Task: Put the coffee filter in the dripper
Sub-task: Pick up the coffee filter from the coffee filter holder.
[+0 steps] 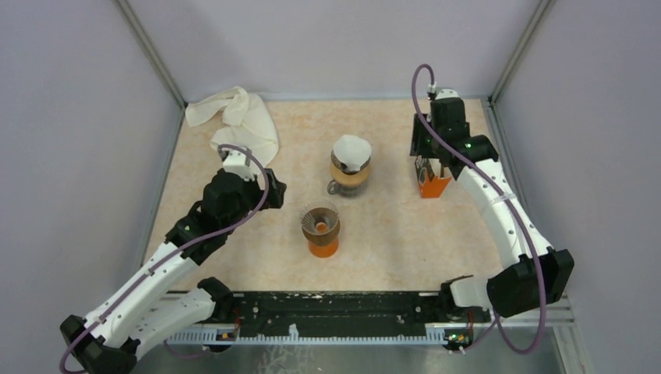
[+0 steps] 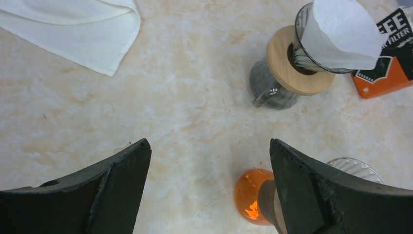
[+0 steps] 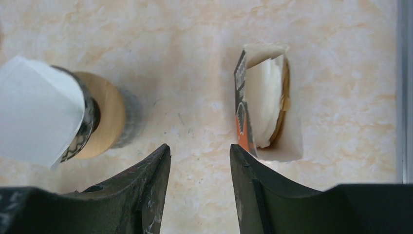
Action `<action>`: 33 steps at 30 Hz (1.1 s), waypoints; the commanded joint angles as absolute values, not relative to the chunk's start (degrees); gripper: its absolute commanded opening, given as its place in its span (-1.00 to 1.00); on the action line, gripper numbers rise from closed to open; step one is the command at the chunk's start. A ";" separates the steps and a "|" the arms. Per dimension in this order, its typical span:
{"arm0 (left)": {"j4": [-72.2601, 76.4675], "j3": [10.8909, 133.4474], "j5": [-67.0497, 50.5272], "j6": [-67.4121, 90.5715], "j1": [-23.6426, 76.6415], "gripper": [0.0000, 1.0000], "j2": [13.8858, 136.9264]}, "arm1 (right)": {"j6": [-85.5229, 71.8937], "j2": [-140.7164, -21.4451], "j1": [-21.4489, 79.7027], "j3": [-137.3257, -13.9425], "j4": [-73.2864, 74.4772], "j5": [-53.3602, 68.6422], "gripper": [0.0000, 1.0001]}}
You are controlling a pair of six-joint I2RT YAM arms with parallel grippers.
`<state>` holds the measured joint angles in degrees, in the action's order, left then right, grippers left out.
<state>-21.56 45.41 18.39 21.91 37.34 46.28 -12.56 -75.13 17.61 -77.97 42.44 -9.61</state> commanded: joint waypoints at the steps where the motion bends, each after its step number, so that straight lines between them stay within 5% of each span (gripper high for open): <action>1: -15.39 43.78 23.97 17.31 36.29 0.93 44.82 | -12.58 -75.66 12.84 -77.00 35.76 -10.45 -0.02; 10: -14.73 46.02 25.18 11.68 32.14 0.98 45.44 | -11.64 -80.13 8.08 -75.48 29.79 -12.63 -0.06; 33: -14.59 43.99 15.83 11.24 23.39 0.99 47.29 | -11.16 -90.25 6.34 -71.58 20.84 -16.57 -0.59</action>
<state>-15.42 44.21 19.35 10.66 24.88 47.13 -11.55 -89.36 6.94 -71.59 24.25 -15.38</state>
